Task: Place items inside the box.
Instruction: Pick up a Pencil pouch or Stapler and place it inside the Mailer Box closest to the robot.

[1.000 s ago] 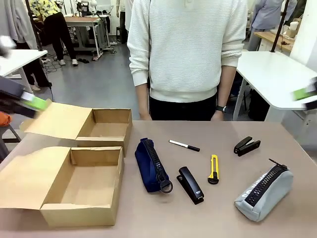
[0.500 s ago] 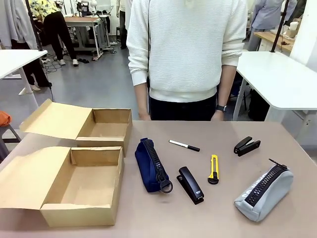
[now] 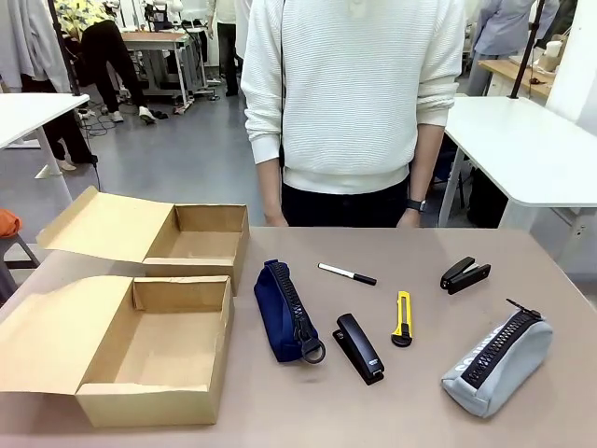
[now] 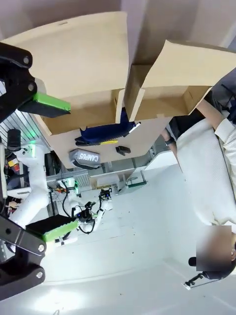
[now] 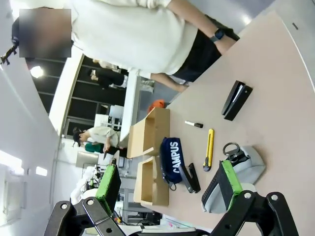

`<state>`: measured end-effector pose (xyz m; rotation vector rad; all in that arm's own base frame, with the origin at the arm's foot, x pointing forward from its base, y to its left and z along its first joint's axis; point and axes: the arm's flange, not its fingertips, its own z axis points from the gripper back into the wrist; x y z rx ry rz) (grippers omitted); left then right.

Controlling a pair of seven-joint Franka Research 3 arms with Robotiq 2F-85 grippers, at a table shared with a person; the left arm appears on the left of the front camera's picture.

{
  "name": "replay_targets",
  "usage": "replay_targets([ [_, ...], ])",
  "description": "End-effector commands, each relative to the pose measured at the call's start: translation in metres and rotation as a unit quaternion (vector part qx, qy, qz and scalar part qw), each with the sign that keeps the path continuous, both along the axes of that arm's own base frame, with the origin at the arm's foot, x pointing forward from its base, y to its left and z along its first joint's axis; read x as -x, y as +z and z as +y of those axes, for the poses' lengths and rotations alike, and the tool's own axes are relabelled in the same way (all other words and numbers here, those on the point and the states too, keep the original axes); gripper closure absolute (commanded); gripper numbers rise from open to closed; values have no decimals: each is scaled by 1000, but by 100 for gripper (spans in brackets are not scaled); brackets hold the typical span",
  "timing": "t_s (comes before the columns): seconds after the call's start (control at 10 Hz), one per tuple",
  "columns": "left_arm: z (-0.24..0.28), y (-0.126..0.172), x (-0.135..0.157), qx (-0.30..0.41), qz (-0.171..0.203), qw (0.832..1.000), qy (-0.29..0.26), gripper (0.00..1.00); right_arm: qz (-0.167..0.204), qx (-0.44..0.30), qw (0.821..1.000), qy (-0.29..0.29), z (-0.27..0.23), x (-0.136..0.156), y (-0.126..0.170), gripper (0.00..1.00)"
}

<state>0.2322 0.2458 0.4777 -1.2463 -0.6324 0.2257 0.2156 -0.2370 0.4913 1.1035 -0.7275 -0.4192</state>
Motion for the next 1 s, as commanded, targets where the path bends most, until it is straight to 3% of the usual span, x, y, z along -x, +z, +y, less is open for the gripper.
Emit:
replay_targets([
  [0.0, 3, -5, 1, -2, -14, 1000, 4, 0, -14, 5, 1000, -2, -6, 2, -2, 0],
  [0.2, 3, -5, 1, -2, -14, 1000, 4, 0, 0, 0, 1000, -1, -1, 2, 0, 0],
  [0.4, 3, -5, 1, -2, -14, 1000, 4, 0, 2, 138, 986, 99, 55, -22, 3, 0],
  [0.5, 3, -5, 1, -2, -14, 1000, 4, 0, -29, 270, 938, 216, 83, -29, -5, 0],
  [0.6, 3, -5, 1, -2, -14, 1000, 4, 0, -35, 344, 865, 364, 108, -32, -16, 0],
  [0.7, 3, -5, 1, -2, -14, 1000, 4, 0, -59, 357, 804, 472, 126, -28, -20, 0],
  [0.8, 3, -5, 1, -2, -14, 1000, 4, 0, -101, 295, 848, 428, 125, -32, -9, 0],
  [0.9, 3, -5, 1, -2, -14, 1000, 4, 0, -103, 233, 906, 338, 96, -34, -1, 0],
])
